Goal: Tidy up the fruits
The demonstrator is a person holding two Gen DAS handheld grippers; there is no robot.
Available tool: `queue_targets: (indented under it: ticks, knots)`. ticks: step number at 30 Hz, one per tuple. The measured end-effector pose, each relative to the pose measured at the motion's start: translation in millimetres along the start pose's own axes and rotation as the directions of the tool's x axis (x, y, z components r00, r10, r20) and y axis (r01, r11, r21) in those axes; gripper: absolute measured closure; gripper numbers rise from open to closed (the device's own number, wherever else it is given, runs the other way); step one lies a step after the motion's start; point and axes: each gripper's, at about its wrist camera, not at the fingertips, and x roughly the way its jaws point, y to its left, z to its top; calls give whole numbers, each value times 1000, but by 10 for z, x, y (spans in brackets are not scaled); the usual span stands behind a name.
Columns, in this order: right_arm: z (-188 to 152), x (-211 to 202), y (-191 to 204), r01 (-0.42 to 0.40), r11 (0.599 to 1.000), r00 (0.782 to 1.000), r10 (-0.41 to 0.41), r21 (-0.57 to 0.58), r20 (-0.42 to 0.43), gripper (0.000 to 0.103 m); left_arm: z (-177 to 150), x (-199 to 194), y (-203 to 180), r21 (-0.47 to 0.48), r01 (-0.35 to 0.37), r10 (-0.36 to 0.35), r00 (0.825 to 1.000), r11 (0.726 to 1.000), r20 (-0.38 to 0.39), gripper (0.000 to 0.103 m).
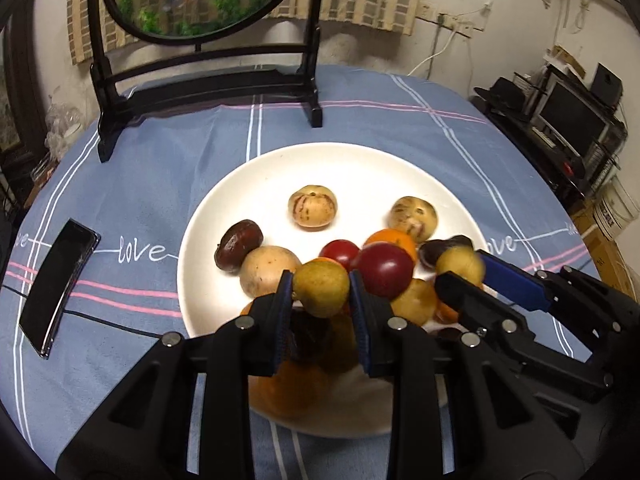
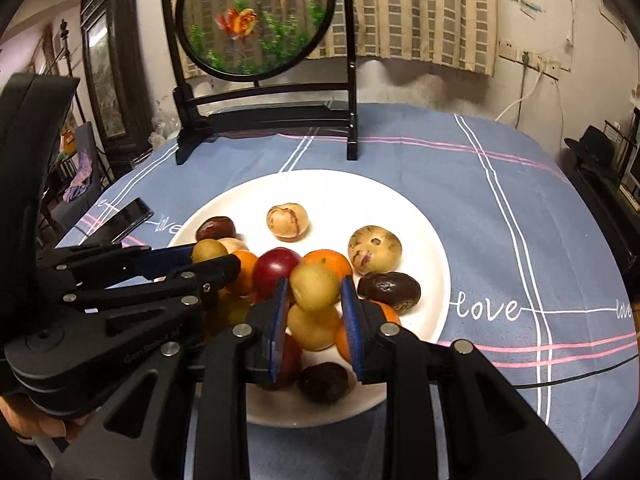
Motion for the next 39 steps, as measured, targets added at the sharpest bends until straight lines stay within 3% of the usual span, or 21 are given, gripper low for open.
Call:
queue_targets:
  ticks: [4, 5, 7, 9, 21, 28, 32, 34, 39]
  knots:
    - [-36, -6, -91, 4, 1000, 1000, -4, 27, 2, 73, -1, -2, 44, -14, -74, 74, 997, 997, 29, 29]
    - [-49, -24, -110, 1, 999, 1000, -1, 36, 0, 71, -6, -15, 56, -15, -79, 79, 996, 997, 31, 26]
    - [-69, -60, -140, 0, 999, 1000, 0, 48, 2, 55, -23, -52, 70, -22, -72, 73, 997, 997, 28, 23]
    - [-111, -145, -175, -1, 998, 1000, 0, 70, 20, 46, -54, -115, 84, -31, -68, 69, 997, 997, 30, 19]
    - [-480, -516, -116, -11, 994, 1000, 10, 106, 7, 44, -499, -499, -30, -8, -69, 69, 997, 998, 25, 13]
    - [-693, -705, -44, 52, 996, 999, -52, 73, -12, 41, -815, -705, 42, -97, -26, 28, 999, 995, 16, 10]
    - [-851, -755, -31, 72, 995, 997, -70, 71, -38, 40, -973, -767, 81, -112, -33, 33, 999, 993, 1, 10]
    - [-907, -784, -19, 72, 995, 997, -70, 72, -40, 33, -1040, -794, 98, -117, -30, 30, 1000, 993, -3, 9]
    - [-1016, -841, 37, 73, 995, 997, -70, 61, -45, 33, -1166, -856, 107, -103, -36, 36, 999, 994, -3, 4]
